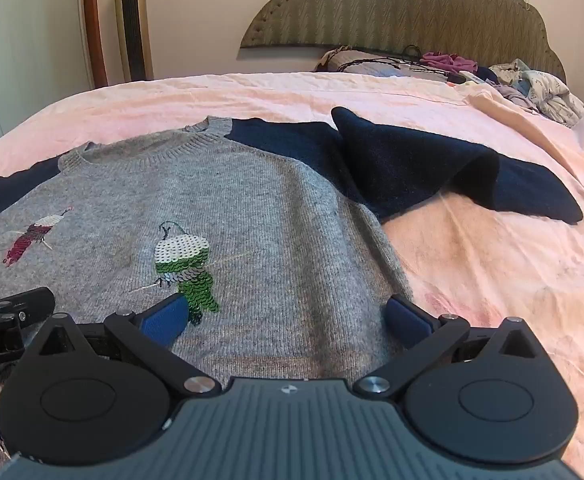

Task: Fold small clothes

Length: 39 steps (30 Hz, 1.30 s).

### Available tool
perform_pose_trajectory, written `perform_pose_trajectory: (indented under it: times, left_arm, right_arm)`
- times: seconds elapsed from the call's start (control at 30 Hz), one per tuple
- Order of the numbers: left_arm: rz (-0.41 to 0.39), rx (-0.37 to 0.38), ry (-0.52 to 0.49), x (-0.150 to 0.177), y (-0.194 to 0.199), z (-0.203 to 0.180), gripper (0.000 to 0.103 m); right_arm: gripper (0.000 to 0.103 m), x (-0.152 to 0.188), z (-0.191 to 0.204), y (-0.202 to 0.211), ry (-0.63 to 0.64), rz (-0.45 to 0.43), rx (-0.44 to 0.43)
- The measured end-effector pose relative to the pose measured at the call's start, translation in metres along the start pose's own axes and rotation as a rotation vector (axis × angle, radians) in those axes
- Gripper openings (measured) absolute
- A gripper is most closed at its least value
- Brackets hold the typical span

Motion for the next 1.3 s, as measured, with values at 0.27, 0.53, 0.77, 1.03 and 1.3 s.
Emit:
perform_pose_trajectory:
  times: [0.27,0.53,0.77,1.03,1.3]
  left_arm:
    - [-0.004,-0.009,-0.014,0.0030,0.0046,-0.0071,0.103]
    - [0.002,0.004,-0.007,-0.0005,0.0019,0.0024,0.103]
    - [0.009,0.002,-0.017,-0.0014,0.0010,0.0009,0.103]
    - [0.008,-0.002,-0.021,-0.0010,0.0009,-0.0001,0.103]
    - [0.007,-0.003,-0.022,-0.0011,0.0009,0.0002,0.103]
  right_arm:
    - [0.103,0.0006,0.0000,0.0007,-0.001,0.000,0.002]
    - [0.103,0.0005,-0.0002,0.0006,-0.001,0.003,0.000]
    - [0.103,0.0009,-0.0004,0.0015,-0.002,0.003,-0.001]
    - [0.103,0.0010,-0.0005,0.0018,-0.002,0.002,-0.001]
    - [0.103,0.0010,-0.0007,0.0022,-0.003,0.002,-0.002]
Point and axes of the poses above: each gripper's, at about its wrist camera, not at the fingertips, and y roughly against the way its jaws point, z to its left, x to its underside, the point moved 2 cm from there along -y, roughly the way its jaws point, and after that the axes turned 14 degrees about -y, right-handed, at the moved point
